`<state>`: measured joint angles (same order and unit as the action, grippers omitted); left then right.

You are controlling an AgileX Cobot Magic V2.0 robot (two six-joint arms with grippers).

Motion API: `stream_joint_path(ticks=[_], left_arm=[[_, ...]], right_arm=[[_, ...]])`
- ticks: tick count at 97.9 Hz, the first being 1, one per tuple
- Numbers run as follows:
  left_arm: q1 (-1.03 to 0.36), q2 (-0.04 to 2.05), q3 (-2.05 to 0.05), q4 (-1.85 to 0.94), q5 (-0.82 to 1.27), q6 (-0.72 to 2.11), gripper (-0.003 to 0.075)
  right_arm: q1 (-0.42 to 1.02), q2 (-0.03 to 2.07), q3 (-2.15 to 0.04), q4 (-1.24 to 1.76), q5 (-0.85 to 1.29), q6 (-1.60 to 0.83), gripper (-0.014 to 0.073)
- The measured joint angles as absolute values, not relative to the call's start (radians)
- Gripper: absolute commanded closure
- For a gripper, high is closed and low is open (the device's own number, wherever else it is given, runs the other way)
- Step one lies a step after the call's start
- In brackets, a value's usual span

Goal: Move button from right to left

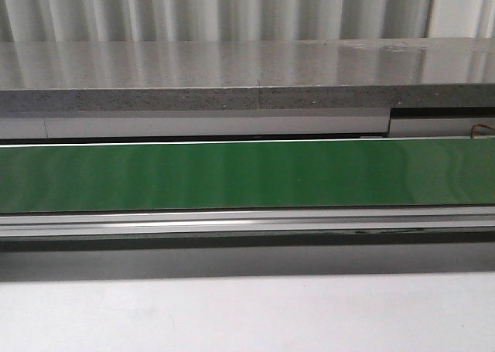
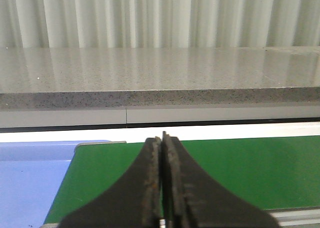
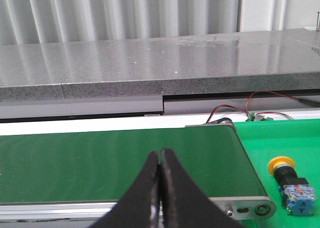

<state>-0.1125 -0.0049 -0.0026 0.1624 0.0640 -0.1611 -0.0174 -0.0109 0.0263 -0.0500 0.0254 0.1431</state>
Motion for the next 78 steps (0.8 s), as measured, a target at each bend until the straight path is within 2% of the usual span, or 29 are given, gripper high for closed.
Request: stream_joint_path(ticks=[78], left_arm=[[-0.113,-0.005,-0.003,0.162,0.064,-0.161,0.074]], right_arm=[[-0.017,-0.011,0.026,-0.05,-0.024,0.143,0.0662]])
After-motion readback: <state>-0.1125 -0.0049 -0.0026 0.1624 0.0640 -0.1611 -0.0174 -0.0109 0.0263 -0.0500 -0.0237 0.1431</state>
